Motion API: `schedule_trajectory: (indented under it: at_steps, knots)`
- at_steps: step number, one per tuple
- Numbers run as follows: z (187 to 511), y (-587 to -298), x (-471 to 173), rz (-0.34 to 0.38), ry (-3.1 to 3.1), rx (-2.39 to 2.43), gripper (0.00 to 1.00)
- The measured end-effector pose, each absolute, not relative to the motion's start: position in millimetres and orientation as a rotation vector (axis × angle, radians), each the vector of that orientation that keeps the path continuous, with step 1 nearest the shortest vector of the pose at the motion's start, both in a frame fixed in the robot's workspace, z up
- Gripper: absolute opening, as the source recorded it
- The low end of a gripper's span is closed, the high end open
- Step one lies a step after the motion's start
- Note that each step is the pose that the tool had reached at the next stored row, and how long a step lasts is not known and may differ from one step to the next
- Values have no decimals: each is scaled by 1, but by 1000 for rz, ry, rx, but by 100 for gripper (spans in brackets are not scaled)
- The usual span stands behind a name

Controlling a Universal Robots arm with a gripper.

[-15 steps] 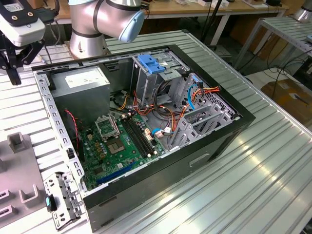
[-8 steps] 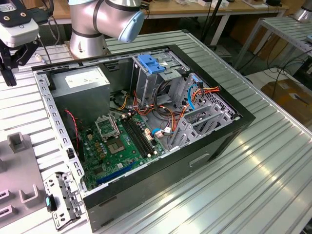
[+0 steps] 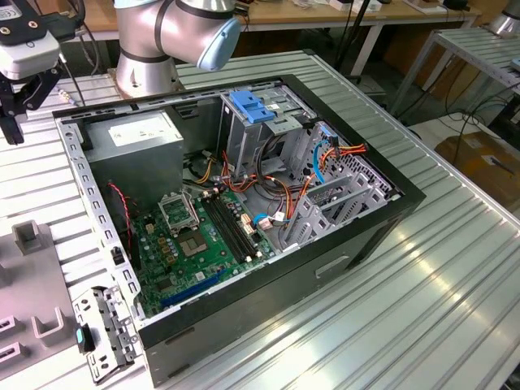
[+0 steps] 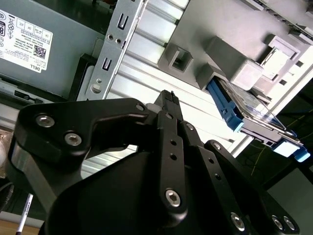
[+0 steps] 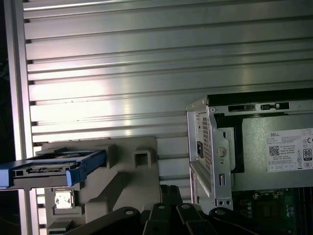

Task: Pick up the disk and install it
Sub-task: 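Reach for the disk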

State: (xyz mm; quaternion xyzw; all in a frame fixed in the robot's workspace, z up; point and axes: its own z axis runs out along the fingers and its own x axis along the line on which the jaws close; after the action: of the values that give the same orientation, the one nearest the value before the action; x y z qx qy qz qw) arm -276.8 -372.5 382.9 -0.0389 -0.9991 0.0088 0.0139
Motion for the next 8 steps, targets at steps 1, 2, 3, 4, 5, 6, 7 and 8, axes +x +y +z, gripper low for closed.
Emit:
schedule_trajectory:
  at_steps: [1, 2, 3, 4, 5, 6, 7, 8]
  knots:
    - [383, -373, -277, 27, -3111, -121, 11]
    - [383, -373, -277, 27, -3111, -121, 11]
    - [383, -373, -277, 27, -3111, -121, 11]
    - [383, -373, -277, 27, -3111, -121, 11]
    - [383, -373, -277, 27, -3111, -121, 11]
    - [383, -373, -277, 27, -3111, -121, 11]
    - [383, -373, -278, 27, -3111, -121, 11]
    - [383, -373, -279, 27, -3111, -121, 11]
